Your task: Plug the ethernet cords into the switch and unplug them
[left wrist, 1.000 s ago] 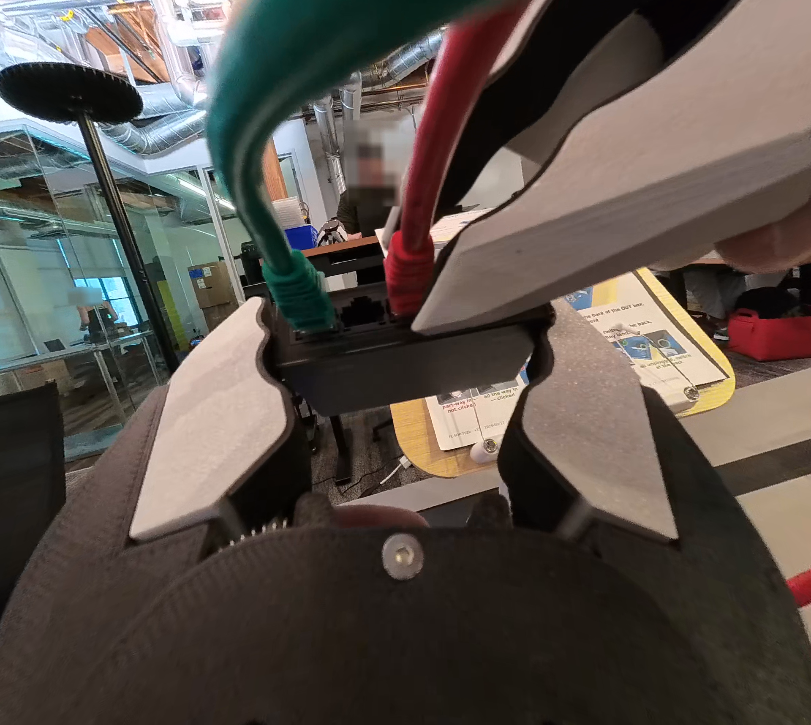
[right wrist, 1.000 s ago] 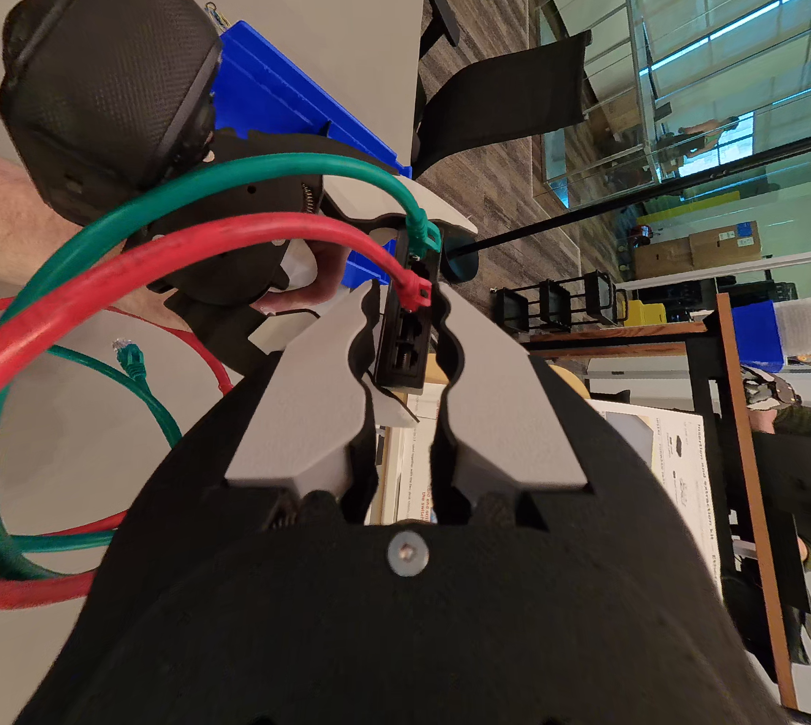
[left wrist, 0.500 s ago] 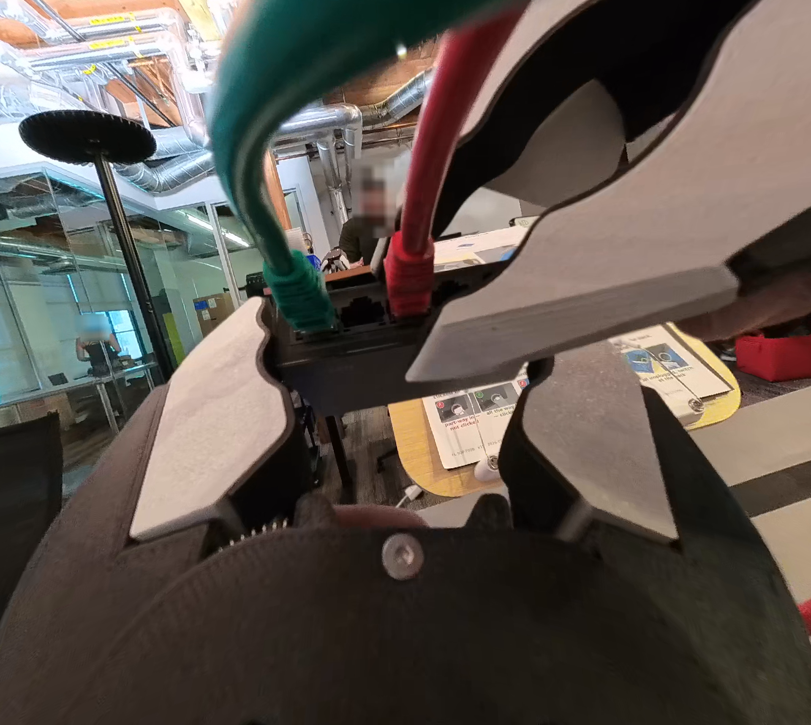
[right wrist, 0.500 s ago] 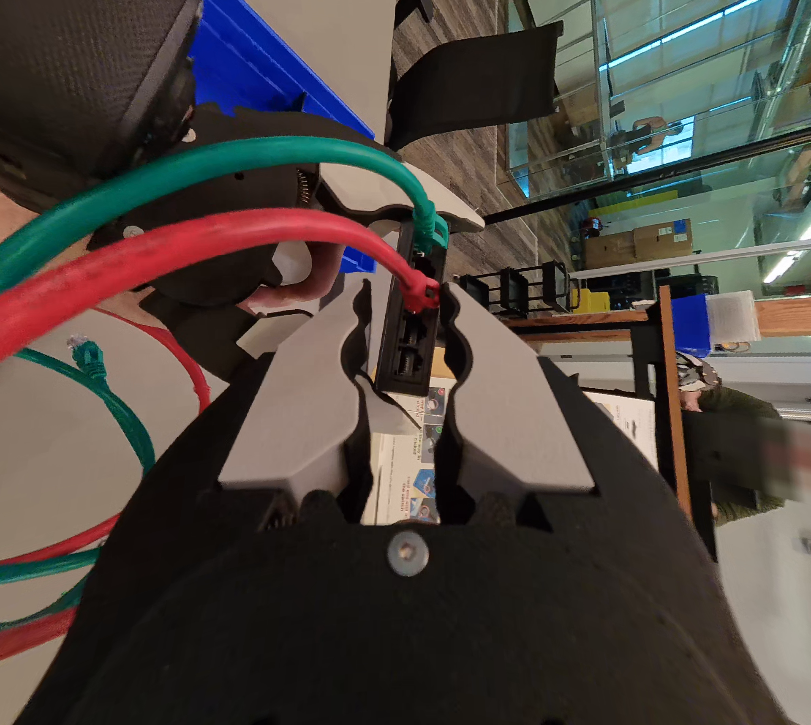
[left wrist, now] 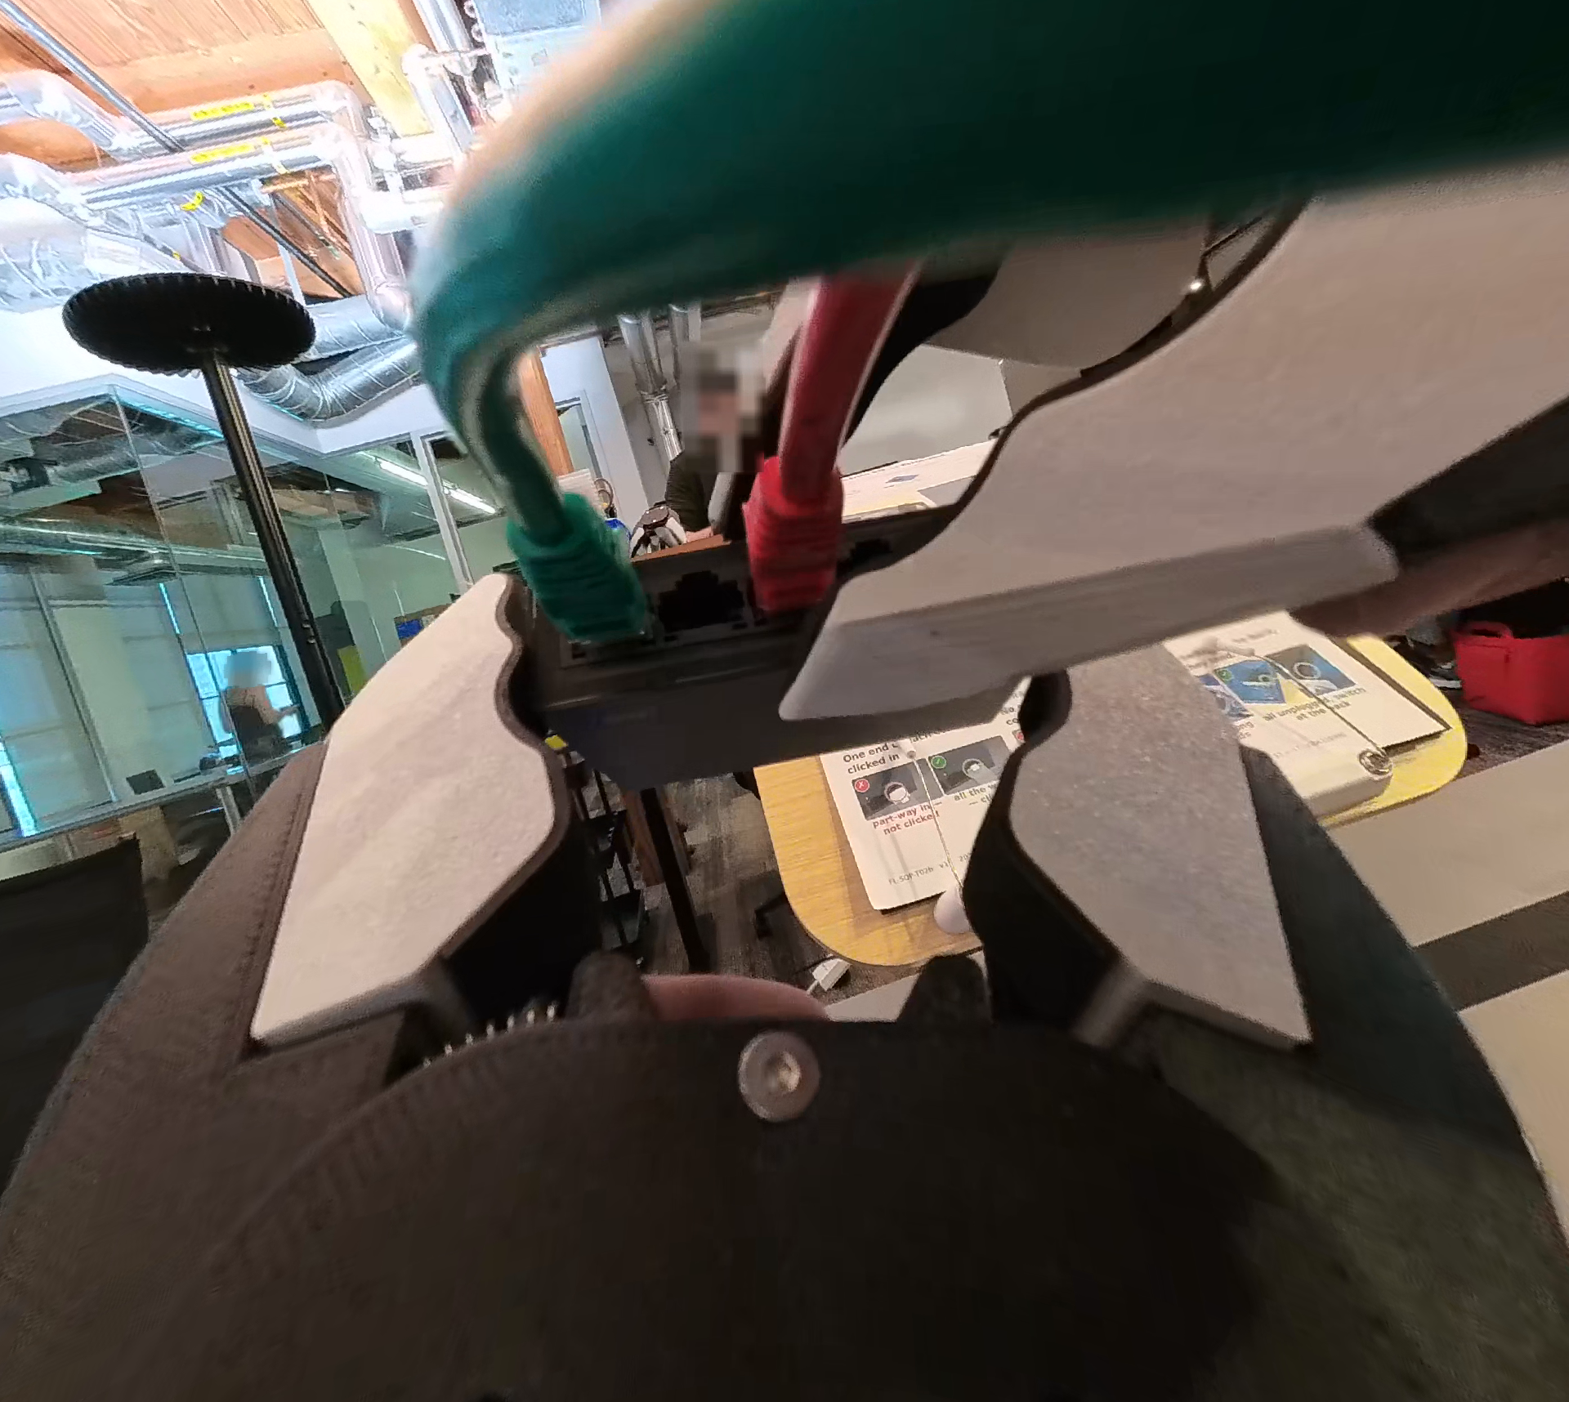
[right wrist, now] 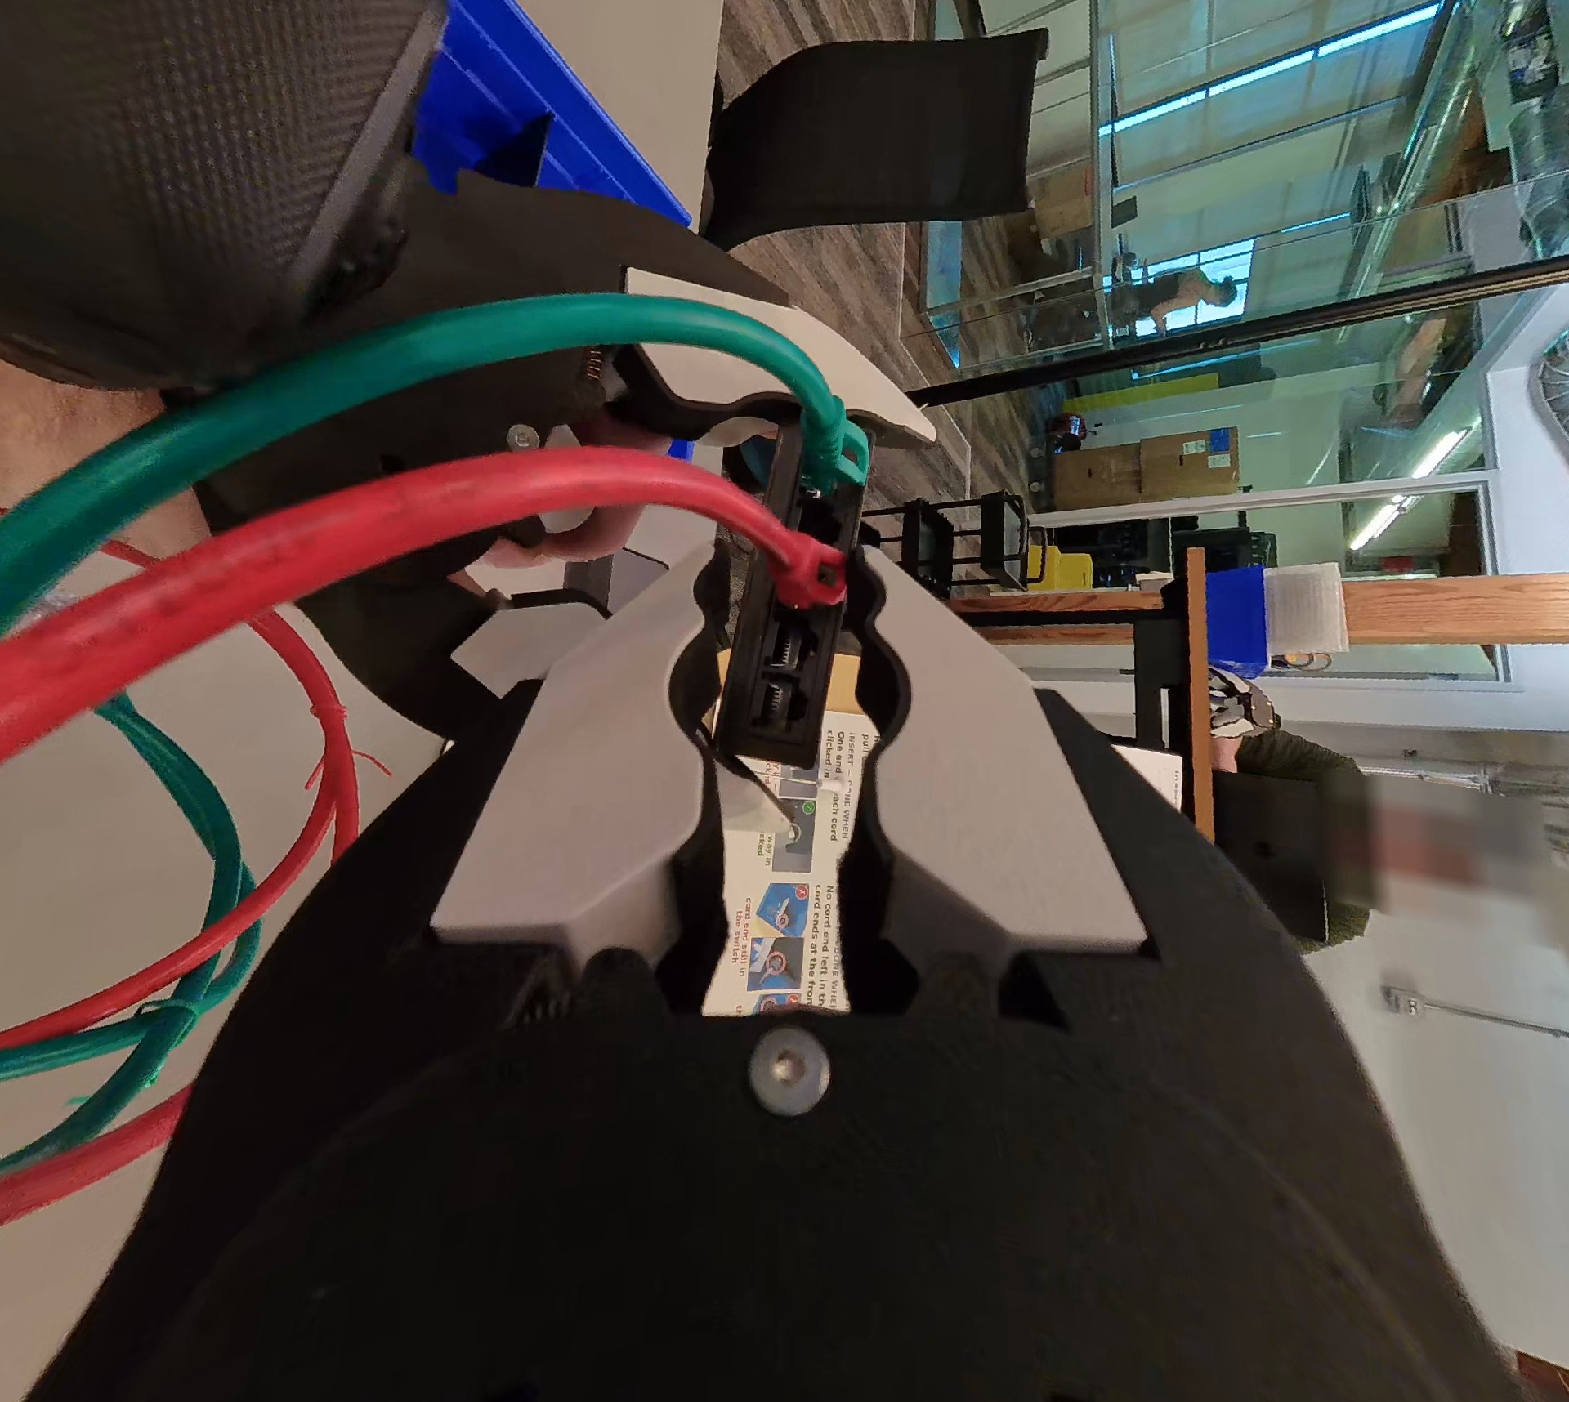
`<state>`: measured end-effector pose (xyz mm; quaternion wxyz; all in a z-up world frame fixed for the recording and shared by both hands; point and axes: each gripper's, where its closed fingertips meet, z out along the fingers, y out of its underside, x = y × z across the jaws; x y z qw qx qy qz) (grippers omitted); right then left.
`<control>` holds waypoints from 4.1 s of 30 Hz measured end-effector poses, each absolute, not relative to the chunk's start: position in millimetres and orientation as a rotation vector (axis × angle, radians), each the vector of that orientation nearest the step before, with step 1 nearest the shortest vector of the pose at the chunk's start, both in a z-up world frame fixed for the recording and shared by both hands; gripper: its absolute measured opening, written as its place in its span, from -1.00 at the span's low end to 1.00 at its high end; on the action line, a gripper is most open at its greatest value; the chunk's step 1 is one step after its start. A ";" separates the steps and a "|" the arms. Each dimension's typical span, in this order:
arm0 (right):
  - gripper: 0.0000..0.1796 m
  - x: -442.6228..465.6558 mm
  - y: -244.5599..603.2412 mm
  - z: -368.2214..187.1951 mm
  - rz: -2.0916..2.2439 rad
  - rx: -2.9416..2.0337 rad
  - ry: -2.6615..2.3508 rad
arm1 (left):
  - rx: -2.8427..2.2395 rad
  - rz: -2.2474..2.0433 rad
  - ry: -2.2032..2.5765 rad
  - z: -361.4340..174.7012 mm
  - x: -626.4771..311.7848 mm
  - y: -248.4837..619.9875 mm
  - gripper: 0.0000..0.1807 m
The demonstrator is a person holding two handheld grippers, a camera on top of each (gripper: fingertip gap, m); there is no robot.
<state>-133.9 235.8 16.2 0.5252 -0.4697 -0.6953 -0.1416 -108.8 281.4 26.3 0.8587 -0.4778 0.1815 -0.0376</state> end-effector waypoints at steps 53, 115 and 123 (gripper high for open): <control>-0.84 -130.2 229.5 25.6 -0.247 -1.168 -1.685 | -0.989 -0.060 0.376 32.8 -111.2 276.3 0.21; -0.82 -141.1 232.8 16.9 -0.227 -1.262 -1.697 | -0.971 -0.033 0.364 26.5 -124.2 281.3 0.21; -0.80 -143.4 234.2 17.5 -0.274 -1.265 -1.677 | -0.972 -0.025 0.361 27.4 -127.2 281.3 0.21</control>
